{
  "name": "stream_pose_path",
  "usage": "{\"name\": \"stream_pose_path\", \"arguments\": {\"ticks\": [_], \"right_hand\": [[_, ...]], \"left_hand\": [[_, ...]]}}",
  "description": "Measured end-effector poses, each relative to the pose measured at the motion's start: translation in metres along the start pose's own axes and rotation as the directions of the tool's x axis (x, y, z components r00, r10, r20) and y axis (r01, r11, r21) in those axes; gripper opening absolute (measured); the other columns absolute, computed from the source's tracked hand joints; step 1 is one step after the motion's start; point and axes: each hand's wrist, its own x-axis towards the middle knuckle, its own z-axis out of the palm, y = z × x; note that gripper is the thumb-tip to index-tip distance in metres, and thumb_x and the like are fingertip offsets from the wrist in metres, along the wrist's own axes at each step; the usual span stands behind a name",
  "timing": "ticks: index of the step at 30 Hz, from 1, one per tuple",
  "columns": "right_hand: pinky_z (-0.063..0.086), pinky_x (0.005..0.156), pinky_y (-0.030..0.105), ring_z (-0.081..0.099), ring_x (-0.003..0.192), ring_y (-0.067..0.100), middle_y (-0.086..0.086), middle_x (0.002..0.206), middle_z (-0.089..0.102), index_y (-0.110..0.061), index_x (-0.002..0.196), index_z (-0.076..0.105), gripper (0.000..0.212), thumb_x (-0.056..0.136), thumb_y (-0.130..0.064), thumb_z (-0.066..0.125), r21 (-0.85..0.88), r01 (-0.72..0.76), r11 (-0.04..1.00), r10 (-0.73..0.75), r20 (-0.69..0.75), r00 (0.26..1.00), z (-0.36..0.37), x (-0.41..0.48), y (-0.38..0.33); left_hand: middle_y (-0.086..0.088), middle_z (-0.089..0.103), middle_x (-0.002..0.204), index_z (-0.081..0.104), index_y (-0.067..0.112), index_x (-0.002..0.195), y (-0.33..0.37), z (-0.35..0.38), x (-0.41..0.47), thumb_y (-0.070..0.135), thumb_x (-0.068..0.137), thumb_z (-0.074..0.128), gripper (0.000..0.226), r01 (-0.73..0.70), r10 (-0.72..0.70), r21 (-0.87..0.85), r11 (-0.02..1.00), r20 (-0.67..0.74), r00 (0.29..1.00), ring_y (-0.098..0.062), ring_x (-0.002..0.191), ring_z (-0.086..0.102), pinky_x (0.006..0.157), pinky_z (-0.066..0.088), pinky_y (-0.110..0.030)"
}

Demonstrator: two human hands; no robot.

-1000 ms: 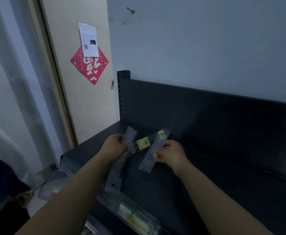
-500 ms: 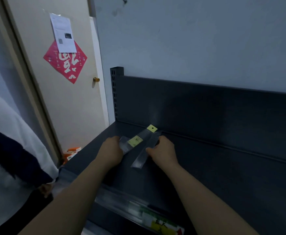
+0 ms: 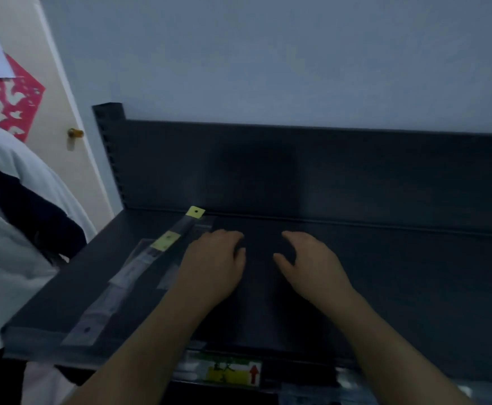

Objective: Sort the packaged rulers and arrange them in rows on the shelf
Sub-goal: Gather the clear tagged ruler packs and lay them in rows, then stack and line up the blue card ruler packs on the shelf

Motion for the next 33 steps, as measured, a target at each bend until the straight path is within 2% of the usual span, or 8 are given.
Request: {"name": "stream_pose_path", "arguments": {"ticks": [3,7,10,14,21,23,28,33], "right_hand": [[0.035,0.101,0.02,0.047,0.126,0.013,-0.002,0.142,0.047,-0.017,0.142,0.041,0.052,0.095,-0.039,0.051,-0.044,-0.087,0.995,0.085,-0.034,0.996,-0.026,-0.025,0.036],[0.043,0.091,0.025,0.056,0.111,0.019,0.002,0.125,0.059,-0.016,0.128,0.054,0.038,0.093,-0.033,0.055,-0.081,-0.18,0.98,0.173,-0.088,0.981,-0.06,-0.06,0.083],[0.044,0.095,0.03,0.056,0.11,0.02,0.003,0.123,0.061,-0.016,0.126,0.055,0.038,0.092,-0.033,0.055,-0.106,-0.234,0.966,0.22,-0.123,0.968,-0.083,-0.084,0.122],[0.04,0.097,0.026,0.055,0.112,0.019,0.002,0.125,0.061,-0.017,0.128,0.054,0.04,0.092,-0.033,0.055,-0.141,-0.309,0.941,0.286,-0.16,0.945,-0.123,-0.121,0.179],[0.033,0.109,0.027,0.047,0.127,0.015,0.0,0.141,0.05,-0.016,0.142,0.041,0.054,0.094,-0.039,0.052,-0.178,-0.454,0.873,0.419,-0.203,0.885,-0.204,-0.193,0.287],[0.031,0.111,0.028,0.045,0.129,0.015,0.0,0.143,0.048,-0.016,0.144,0.039,0.056,0.095,-0.041,0.051,-0.212,-0.51,0.834,0.463,-0.235,0.855,-0.232,-0.225,0.334],[0.033,0.11,0.028,0.045,0.129,0.014,-0.001,0.146,0.044,-0.017,0.145,0.035,0.057,0.096,-0.042,0.049,-0.208,-0.55,0.809,0.512,-0.209,0.833,-0.255,-0.245,0.371],[0.042,0.099,0.031,0.055,0.116,0.018,0.001,0.14,0.05,-0.018,0.143,0.04,0.054,0.095,-0.04,0.051,-0.19,-0.616,0.764,0.57,-0.248,0.783,-0.288,-0.258,0.433]], "left_hand": [[0.004,0.059,0.127,0.051,0.025,0.135,0.041,0.011,0.004,0.037,0.098,0.044,0.04,-0.113,0.113,-0.003,0.994,0.011,0.994,-0.017,0.114,0.054,0.095,0.044,-0.032],[0.004,0.06,0.125,0.051,0.025,0.134,0.1,0.031,0.009,0.038,0.098,0.043,0.04,-0.232,0.234,-0.034,0.972,0.031,0.972,-0.016,0.111,0.055,0.094,0.045,-0.031],[0.005,0.059,0.126,0.05,0.025,0.135,0.152,0.045,0.009,0.039,0.098,0.043,0.041,-0.303,0.306,-0.068,0.951,0.047,0.951,-0.016,0.112,0.054,0.094,0.043,-0.03],[0.005,0.058,0.128,0.05,0.026,0.135,0.228,0.065,0.004,0.04,0.098,0.042,0.041,-0.374,0.382,-0.116,0.92,0.059,0.922,-0.017,0.113,0.054,0.096,0.043,-0.031],[0.005,0.059,0.124,0.052,0.025,0.133,0.369,0.108,-0.004,0.039,0.098,0.041,0.039,-0.448,0.482,-0.256,0.857,0.085,0.872,-0.014,0.11,0.053,0.094,0.043,-0.031],[0.007,0.059,0.121,0.052,0.025,0.132,0.432,0.13,-0.009,0.039,0.099,0.04,0.038,-0.48,0.527,-0.295,0.826,0.102,0.844,-0.012,0.108,0.053,0.093,0.043,-0.029],[0.006,0.062,0.106,0.061,0.023,0.12,0.483,0.153,-0.007,0.037,0.098,0.045,0.031,-0.494,0.56,-0.36,0.791,0.102,0.822,-0.011,0.095,0.056,0.085,0.049,-0.033],[0.002,0.064,0.102,0.065,0.017,0.108,0.551,0.181,0.014,0.035,0.096,0.046,0.029,-0.532,0.599,-0.347,0.772,0.118,0.792,-0.015,0.093,0.058,0.081,0.05,-0.037]]}}
